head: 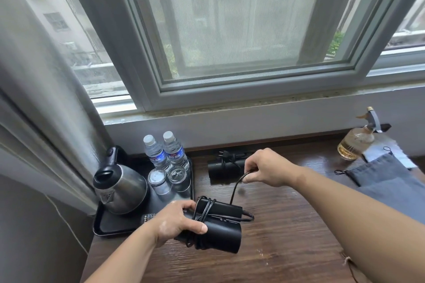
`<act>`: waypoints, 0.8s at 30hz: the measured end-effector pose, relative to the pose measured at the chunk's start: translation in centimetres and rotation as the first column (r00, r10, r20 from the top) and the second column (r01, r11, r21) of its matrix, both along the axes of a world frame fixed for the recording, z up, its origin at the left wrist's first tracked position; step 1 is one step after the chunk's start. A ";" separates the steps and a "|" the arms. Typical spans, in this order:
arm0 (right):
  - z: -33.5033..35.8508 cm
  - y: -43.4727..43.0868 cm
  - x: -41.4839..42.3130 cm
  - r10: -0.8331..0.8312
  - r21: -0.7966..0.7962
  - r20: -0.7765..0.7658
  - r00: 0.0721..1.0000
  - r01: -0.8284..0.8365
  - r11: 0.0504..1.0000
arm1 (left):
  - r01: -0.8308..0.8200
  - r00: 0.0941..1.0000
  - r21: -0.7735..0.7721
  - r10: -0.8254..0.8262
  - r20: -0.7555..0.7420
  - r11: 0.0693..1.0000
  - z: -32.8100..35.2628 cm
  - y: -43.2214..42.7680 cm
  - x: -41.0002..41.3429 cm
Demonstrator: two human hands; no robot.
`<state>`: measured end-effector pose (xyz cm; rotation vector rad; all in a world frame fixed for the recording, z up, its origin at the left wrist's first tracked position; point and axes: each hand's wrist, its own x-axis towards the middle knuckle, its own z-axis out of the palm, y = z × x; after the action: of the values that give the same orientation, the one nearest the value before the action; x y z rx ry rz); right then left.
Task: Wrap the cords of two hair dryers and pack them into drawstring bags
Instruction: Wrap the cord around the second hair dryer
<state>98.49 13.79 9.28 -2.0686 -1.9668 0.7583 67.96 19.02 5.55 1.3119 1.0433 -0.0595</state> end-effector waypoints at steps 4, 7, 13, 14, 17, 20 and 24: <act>0.9 -0.6 -1.4 -0.023 0.039 -0.051 0.998 0.025 0.999 | -0.091 0.996 0.042 0.091 0.003 0.995 -0.4 -0.6 0.5; 1.3 -1.3 -2.8 -0.051 0.053 -0.100 0.994 0.057 0.997 | -0.165 0.986 0.095 0.164 0.013 0.982 -0.6 -1.1 1.2; 1.7 -3.3 -6.4 -0.080 0.100 -0.233 0.969 0.105 0.989 | -0.331 0.942 0.099 0.322 0.092 0.939 -0.8 -1.7 2.2; 1.7 -3.7 -7.0 -0.076 0.110 -0.261 0.962 0.108 0.988 | -0.354 0.932 0.081 0.345 0.112 0.932 -0.6 -1.7 2.3; 1.1 -5.0 -8.6 -0.040 0.153 -0.334 0.942 0.097 0.983 | -0.401 0.907 0.040 0.390 0.162 0.915 -0.4 -1.7 2.6; -0.6 -5.7 -9.7 -0.043 0.210 -0.340 0.939 0.120 0.970 | -0.444 0.876 -0.014 0.437 0.203 0.896 -0.2 -1.6 2.9; -2.9 -6.9 -11.1 -0.132 0.286 -0.345 0.929 0.238 0.928 | -0.479 0.842 -0.080 0.483 0.240 0.874 -0.2 -1.8 3.3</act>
<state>87.35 6.86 6.40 -1.7774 -1.5698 0.6336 71.30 17.25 5.37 0.9755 1.1185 0.4710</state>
